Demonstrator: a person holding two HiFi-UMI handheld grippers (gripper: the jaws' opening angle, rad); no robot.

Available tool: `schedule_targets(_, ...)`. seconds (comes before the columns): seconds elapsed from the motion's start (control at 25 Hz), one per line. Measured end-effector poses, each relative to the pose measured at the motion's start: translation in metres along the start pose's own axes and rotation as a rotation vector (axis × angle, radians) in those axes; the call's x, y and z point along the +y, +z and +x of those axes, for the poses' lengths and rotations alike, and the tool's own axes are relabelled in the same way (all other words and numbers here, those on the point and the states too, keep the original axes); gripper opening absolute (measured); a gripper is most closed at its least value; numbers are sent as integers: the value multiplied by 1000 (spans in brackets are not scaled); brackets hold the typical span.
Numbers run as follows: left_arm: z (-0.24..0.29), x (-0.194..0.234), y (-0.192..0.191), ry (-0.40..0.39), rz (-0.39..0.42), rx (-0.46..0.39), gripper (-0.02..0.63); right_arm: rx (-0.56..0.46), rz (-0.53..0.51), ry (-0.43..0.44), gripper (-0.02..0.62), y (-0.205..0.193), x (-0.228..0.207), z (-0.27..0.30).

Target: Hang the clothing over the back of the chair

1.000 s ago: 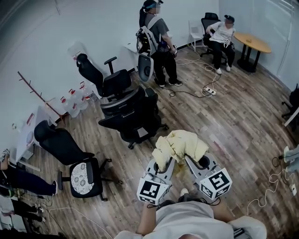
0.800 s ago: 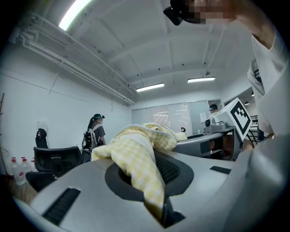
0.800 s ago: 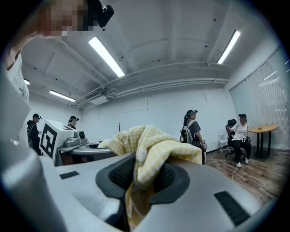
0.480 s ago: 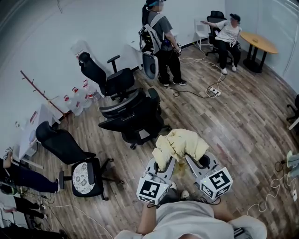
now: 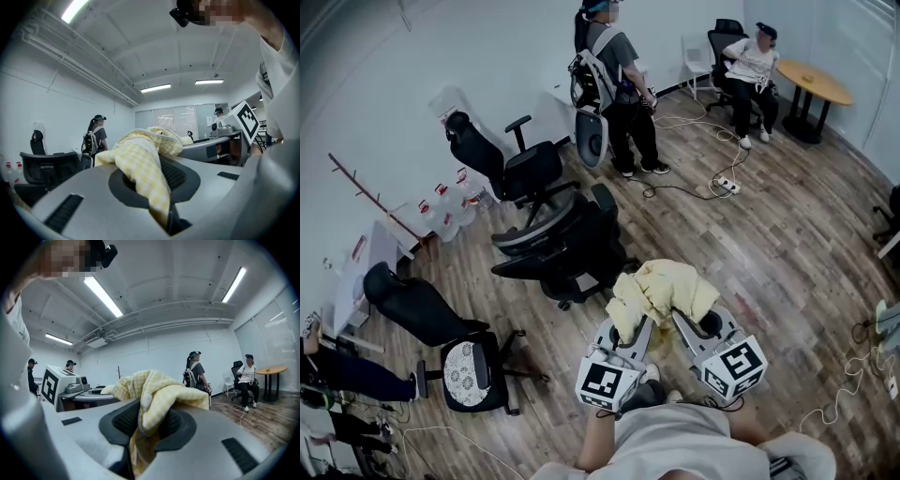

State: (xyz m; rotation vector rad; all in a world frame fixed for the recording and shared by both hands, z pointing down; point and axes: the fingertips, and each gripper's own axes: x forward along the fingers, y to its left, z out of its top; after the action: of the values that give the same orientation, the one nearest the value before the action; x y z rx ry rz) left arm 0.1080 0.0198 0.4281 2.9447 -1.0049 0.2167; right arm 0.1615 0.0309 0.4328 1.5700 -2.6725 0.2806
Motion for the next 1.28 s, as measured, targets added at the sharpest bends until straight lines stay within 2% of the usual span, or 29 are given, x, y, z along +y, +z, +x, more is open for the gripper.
schedule_targets(0.72,41,106,3,-71,-18,-13,57,20,-8,-78,91,17,-22,108)
schedule_targets(1.28,71,132,-4,-98,-29,-10,57,28,9,-107,91,14,-46,138)
